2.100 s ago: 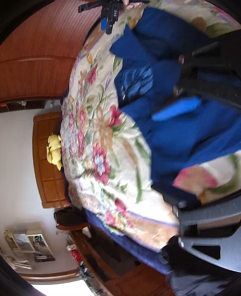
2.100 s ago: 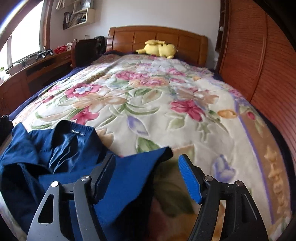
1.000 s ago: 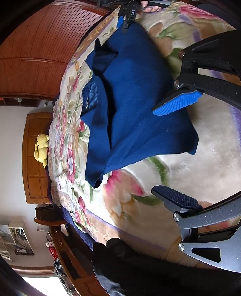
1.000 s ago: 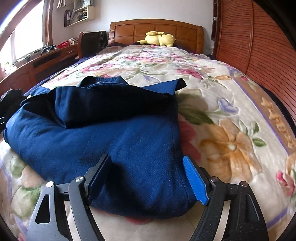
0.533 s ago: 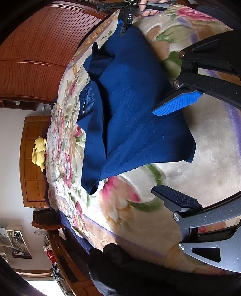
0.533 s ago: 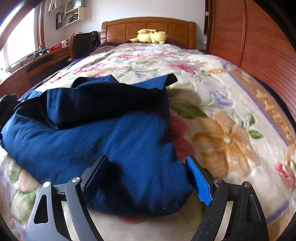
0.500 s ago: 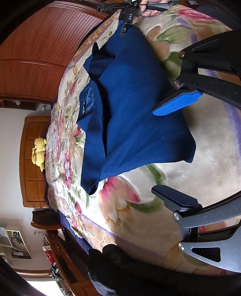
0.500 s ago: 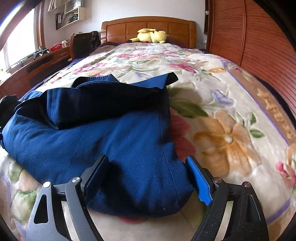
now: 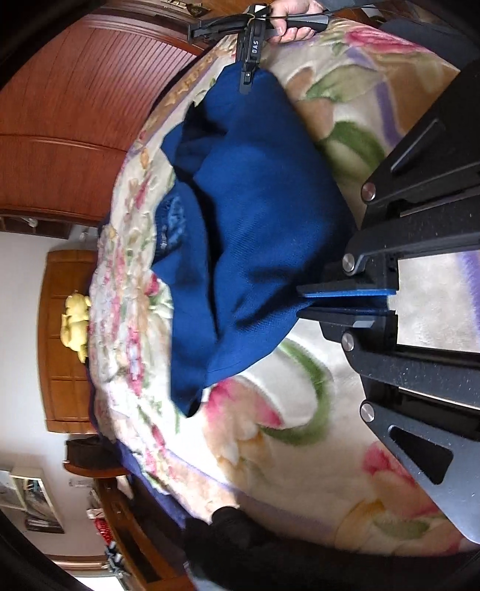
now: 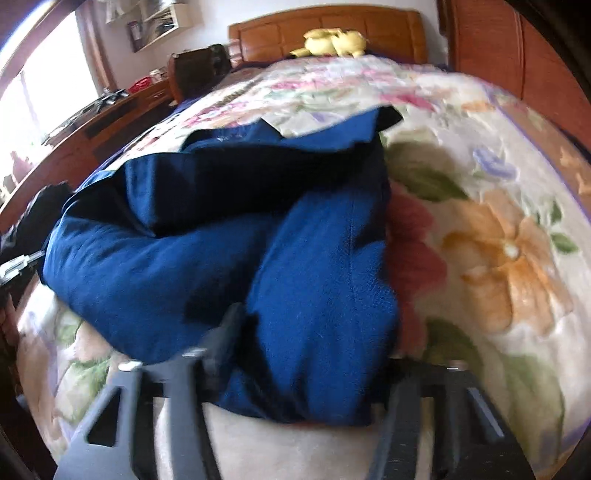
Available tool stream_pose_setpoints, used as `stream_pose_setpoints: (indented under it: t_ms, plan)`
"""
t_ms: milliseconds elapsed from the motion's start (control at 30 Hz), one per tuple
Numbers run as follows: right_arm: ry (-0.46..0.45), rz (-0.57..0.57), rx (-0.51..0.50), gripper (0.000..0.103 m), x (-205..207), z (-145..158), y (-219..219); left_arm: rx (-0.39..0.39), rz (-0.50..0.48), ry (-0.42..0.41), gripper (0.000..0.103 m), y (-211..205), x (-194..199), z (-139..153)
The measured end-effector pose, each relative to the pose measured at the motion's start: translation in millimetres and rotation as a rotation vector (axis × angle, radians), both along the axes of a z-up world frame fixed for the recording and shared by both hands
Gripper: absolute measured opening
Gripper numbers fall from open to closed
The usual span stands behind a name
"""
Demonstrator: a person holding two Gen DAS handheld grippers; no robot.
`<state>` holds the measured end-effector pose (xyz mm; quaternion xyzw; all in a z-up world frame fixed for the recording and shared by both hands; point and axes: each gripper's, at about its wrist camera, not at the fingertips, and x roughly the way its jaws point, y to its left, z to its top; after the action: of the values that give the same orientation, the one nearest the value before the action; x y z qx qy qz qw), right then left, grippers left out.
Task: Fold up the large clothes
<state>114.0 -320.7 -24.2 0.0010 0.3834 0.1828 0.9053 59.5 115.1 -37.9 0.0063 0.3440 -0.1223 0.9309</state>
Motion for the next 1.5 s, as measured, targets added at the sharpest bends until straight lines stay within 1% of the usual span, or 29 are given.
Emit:
stream_pose_setpoints:
  t_ms: [33, 100, 167, 267, 433, 533, 667, 733, 800, 833, 867, 933, 967, 1000, 1033, 1067, 1133, 1167, 1200, 1233, 1367, 1500]
  plan:
    - [-0.024, 0.006, -0.004, 0.027, -3.6, 3.9, 0.2, -0.004, -0.005, -0.025, 0.004, 0.5, -6.6, 7.4]
    - [-0.059, 0.008, -0.002, 0.024, -12.6, 11.2, -2.0, -0.026, -0.013, -0.059, 0.004, 2.0, -17.5, 18.5]
    - [-0.087, 0.005, 0.0, 0.023, -21.1, 15.9, -3.7, -0.031, -0.024, -0.093, 0.003, 0.4, -30.3, 28.6]
    - [-0.116, 0.009, 0.01, 0.023, -39.0, 24.9, -3.5, -0.026, -0.021, -0.127, 0.003, 0.2, -44.1, 35.8]
    - [-0.144, 0.02, 0.0, 0.022, -75.5, 35.0, -5.9, -0.075, -0.045, -0.162, 0.003, 6.7, -77.0, 42.1]
    - [-0.142, 0.034, -0.004, 0.022, -98.0, 41.9, -14.3, -0.097, -0.047, -0.139, 0.003, 5.8, -90.1, 37.8]
    - [-0.114, 0.043, -0.012, 0.023, -121.8, 37.3, -21.7, -0.076, -0.032, -0.131, 0.003, -0.6, -96.4, 31.1]
    - [-0.101, 0.033, -0.06, 0.027, -122.0, 29.7, -18.4, -0.091, -0.02, -0.126, 0.003, 2.2, -93.9, 30.7]
    - [-0.092, 0.025, -0.084, 0.03, -120.5, 28.8, -17.3, -0.087, -0.01, -0.119, 0.004, 3.2, -92.8, 29.1]
    - [-0.093, 0.016, -0.083, 0.034, -118.3, 32.0, -16.4, -0.079, -0.003, -0.119, 0.005, 2.8, -92.9, 27.8]
    - [-0.092, 0.004, -0.079, 0.037, -117.5, 35.0, -18.1, -0.069, 0.001, -0.12, 0.008, 2.6, -93.1, 27.1]
    - [-0.113, -0.035, -0.113, 0.05, -121.5, 49.4, -13.8, -0.047, 0.01, -0.129, 0.015, 2.2, -92.6, 27.4]
    - [-0.133, -0.049, -0.121, 0.053, -127.9, 56.6, -12.7, -0.041, 0.015, -0.136, 0.021, 3.0, -92.9, 28.0]
    - [-0.152, -0.055, -0.119, 0.058, -131.4, 63.0, -12.4, -0.037, 0.02, -0.147, 0.027, 3.9, -92.9, 29.1]
    - [-0.174, -0.058, -0.116, 0.061, -133.9, 70.7, -11.5, -0.042, 0.023, -0.153, 0.03, 5.3, -93.5, 29.5]
    - [-0.194, -0.059, -0.122, 0.062, -135.8, 77.5, -8.0, -0.049, 0.023, -0.156, 0.038, 6.2, -93.2, 29.9]
    - [-0.232, -0.046, -0.134, 0.064, -135.6, 86.7, 2.4, -0.065, 0.023, -0.158, 0.043, 8.1, -90.9, 30.5]
    - [-0.241, -0.032, -0.135, 0.065, -136.7, 88.1, 7.4, -0.069, 0.022, -0.155, 0.057, 8.2, -89.4, 29.9]
    - [-0.246, -0.015, -0.135, 0.065, -135.6, 89.4, 14.6, -0.072, 0.024, -0.157, 0.073, 8.6, -88.5, 29.6]
    - [-0.25, 0.005, -0.138, 0.065, -133.1, 90.7, 24.6, -0.075, 0.036, -0.166, 0.078, 8.8, -88.1, 29.6]
    - [-0.255, 0.091, -0.151, 0.065, -121.4, 88.3, 65.3, -0.086, 0.053, -0.18, 0.079, 9.3, -85.7, 31.6]
    - [-0.228, 0.162, -0.147, 0.065, -100.9, 82.5, 102.2, -0.06, 0.085, -0.177, 0.079, 10.8, -81.1, 28.3]
